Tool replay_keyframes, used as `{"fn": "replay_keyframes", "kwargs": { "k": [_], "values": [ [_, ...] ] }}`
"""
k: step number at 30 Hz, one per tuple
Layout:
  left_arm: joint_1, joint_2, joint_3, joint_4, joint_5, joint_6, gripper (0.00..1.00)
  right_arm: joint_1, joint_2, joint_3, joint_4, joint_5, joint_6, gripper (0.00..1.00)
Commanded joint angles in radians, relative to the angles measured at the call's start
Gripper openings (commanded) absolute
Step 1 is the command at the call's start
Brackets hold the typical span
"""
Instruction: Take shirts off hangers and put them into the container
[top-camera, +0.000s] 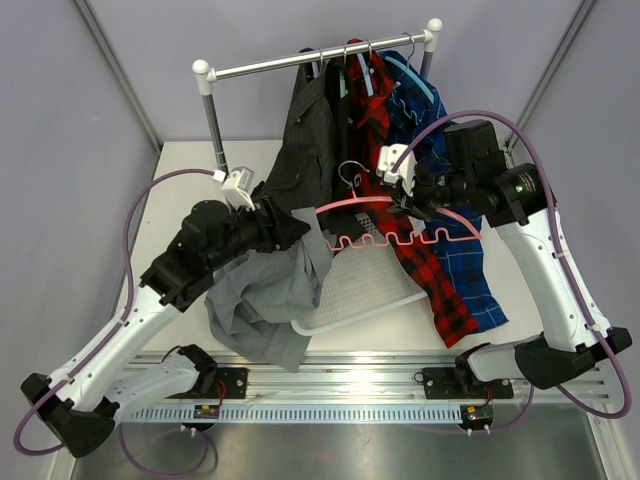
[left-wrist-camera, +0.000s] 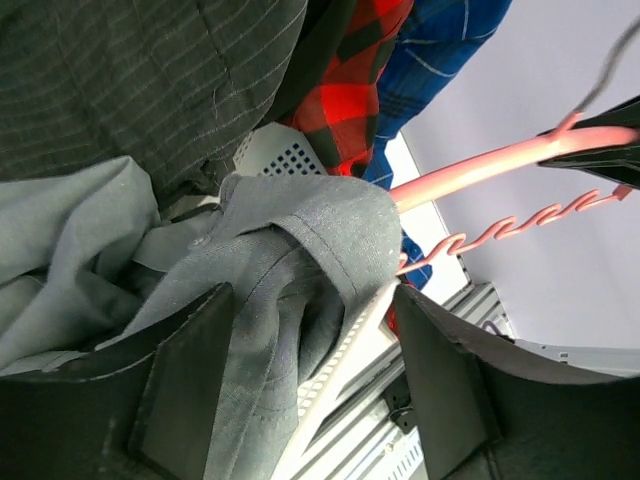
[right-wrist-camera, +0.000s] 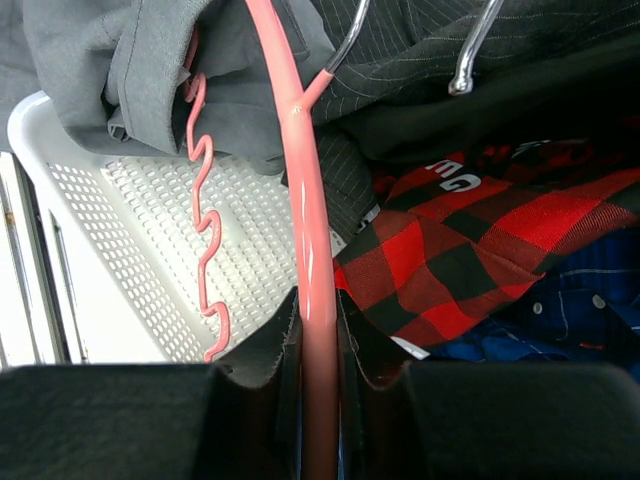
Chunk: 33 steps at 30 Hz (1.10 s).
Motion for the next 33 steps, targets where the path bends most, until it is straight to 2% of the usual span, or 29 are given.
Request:
{"fn": "replay_keyframes", "kwargs": {
  "k": [1, 2, 6, 9, 13, 15, 19, 23, 28, 33],
  "values": [
    [0.002, 0.020, -0.021, 0.113, 0.039, -0.062, 0.65, -0.006, -0.009, 0.007, 0.068, -0.051, 0.031, 0.00],
    [0.002, 0.026, -0.022, 0.119, 0.045, -0.065, 0.64, -0.006, -0.012, 0.006, 0.066, -0.057, 0.032, 0.00],
    [0.002, 0.040, -0.036, 0.144, 0.048, -0.070, 0.47, -0.006, -0.021, -0.011, 0.075, -0.063, 0.037, 0.00],
    [0.004, 0.037, -0.050, 0.164, 0.050, -0.061, 0.20, -0.004, -0.032, -0.025, 0.077, -0.058, 0.037, 0.00],
    [0.004, 0.008, -0.049, 0.127, 0.006, -0.006, 0.08, -0.006, -0.045, -0.045, 0.080, -0.035, 0.034, 0.00],
    [0.004, -0.030, -0.041, 0.089, -0.076, 0.031, 0.02, -0.006, -0.056, -0.053, 0.081, -0.014, 0.025, 0.00],
    [0.013, -0.106, -0.033, -0.040, -0.269, 0.154, 0.00, -0.007, -0.090, -0.080, 0.074, 0.029, 0.009, 0.00],
    [0.030, -0.169, -0.044, -0.123, -0.362, 0.223, 0.00, -0.020, -0.116, -0.085, 0.042, 0.011, 0.002, 0.00],
    [0.039, -0.234, -0.065, -0.203, -0.453, 0.296, 0.00, -0.046, -0.127, -0.065, 0.011, -0.044, -0.003, 0.00],
    [0.048, -0.268, -0.084, -0.261, -0.476, 0.333, 0.00, -0.058, -0.111, -0.025, 0.006, -0.052, 0.003, 0.00]
  ]
}}
